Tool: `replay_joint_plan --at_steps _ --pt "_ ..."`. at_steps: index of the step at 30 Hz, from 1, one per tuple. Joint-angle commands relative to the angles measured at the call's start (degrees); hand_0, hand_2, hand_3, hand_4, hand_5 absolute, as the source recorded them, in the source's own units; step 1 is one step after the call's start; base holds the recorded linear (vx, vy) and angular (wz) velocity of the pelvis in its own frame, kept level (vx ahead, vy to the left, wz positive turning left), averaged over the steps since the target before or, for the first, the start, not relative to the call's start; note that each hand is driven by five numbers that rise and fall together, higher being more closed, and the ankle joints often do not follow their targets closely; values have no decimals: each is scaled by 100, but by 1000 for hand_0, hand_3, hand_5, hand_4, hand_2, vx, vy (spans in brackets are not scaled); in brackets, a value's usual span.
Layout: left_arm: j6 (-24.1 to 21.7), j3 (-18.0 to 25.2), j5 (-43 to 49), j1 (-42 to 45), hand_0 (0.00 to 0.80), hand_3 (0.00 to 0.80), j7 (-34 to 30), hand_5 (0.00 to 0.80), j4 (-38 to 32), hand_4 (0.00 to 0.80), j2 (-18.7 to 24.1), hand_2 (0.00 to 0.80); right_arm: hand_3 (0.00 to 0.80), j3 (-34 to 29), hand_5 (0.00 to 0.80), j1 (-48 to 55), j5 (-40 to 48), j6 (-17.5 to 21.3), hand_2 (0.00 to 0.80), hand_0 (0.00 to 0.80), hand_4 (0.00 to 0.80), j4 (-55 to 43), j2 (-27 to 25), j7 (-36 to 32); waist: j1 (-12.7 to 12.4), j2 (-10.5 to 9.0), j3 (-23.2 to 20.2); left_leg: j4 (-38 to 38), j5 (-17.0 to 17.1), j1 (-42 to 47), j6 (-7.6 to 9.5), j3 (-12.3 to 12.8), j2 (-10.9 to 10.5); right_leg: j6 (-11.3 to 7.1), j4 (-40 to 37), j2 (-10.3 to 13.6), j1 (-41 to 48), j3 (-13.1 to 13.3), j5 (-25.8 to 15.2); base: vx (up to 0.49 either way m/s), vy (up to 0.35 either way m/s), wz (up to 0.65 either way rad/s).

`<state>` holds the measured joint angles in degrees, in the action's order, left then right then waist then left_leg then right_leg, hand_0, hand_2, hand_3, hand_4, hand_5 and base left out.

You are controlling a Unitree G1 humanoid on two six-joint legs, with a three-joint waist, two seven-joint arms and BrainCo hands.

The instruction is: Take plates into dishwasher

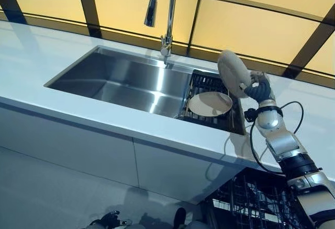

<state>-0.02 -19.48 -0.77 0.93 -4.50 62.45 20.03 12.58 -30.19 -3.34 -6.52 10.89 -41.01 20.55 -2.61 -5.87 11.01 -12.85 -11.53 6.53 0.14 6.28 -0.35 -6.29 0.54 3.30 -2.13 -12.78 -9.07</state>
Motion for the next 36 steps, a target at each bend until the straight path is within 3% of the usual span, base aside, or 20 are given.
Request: replay_joint_plan --at_steps 1,6,13,15,17,19,21,25,28,36 --pt "-166 -135 59 134 0 0 17 0 103 0 -151 0 800 -527 800 -349 -536 525 800 800 800 -631 -767 426 33 245 -76 1585 358 430 751 86 -465 -195 153 -183 102 77 205 -37 90 -10" --pt "-304 8 29 216 0 0 53 0 210 0 -203 0 800 -1432 800 451 -591 649 800 800 800 -1396 -1498 809 275 247 -147 1628 355 428 749 165 -474 -213 359 -165 -73 249 80 -57 124 -16" --pt "-358 108 249 322 0 0 69 0 376 0 -184 0 800 -2848 800 1654 -681 606 800 800 800 -1930 -1950 1239 571 271 -182 1725 435 423 714 381 -440 -256 556 -164 -388 454 -133 -58 110 -26" --pt "-341 146 315 362 0 0 100 0 476 0 -162 0 800 -3331 800 2074 -503 752 800 800 800 -1945 -2058 1200 678 262 -188 1744 456 432 672 592 -400 -316 602 -159 -495 367 -219 -40 66 -51" --pt "-328 173 336 382 0 0 115 0 543 0 -130 0 800 -3589 800 2335 -507 757 800 800 800 -1976 -2081 1153 686 261 -187 1758 461 461 641 909 -349 -388 700 -72 -562 80 -297 -44 54 -66" --pt "-321 210 250 413 0 0 161 0 563 0 -108 0 800 -3673 800 2426 -398 751 800 800 800 -1996 -2107 1078 713 306 -180 1768 418 544 625 1177 -265 -522 968 107 -593 -231 -299 -19 69 -98" --pt "-283 254 278 392 0 0 134 0 550 0 -79 0 800 -3703 800 2538 -371 699 800 800 800 -2020 -2073 1038 784 349 -175 1784 381 585 673 1403 -206 -501 1293 264 -642 -323 -238 -33 39 -126" --pt "-215 197 207 251 0 0 80 0 527 0 -27 0 800 -3726 800 2910 -250 644 800 800 800 -2001 -1822 1005 1086 388 -229 1785 282 565 765 1565 -143 -339 1632 322 -614 61 -22 -31 -32 -65" --pt "-129 95 -63 40 0 0 67 0 456 0 -26 0 800 -3663 800 3160 -125 818 800 800 800 -1842 -1476 914 1323 411 -290 1785 196 543 811 1802 -87 -264 1526 310 -408 277 197 -1 -101 -61" --pt "-57 114 -42 -228 0 0 101 0 355 0 -56 0 800 -3325 800 3454 98 993 800 800 800 -1260 -777 561 1493 401 -398 1785 153 510 723 2309 29 -227 290 7 210 210 645 15 -247 -40"
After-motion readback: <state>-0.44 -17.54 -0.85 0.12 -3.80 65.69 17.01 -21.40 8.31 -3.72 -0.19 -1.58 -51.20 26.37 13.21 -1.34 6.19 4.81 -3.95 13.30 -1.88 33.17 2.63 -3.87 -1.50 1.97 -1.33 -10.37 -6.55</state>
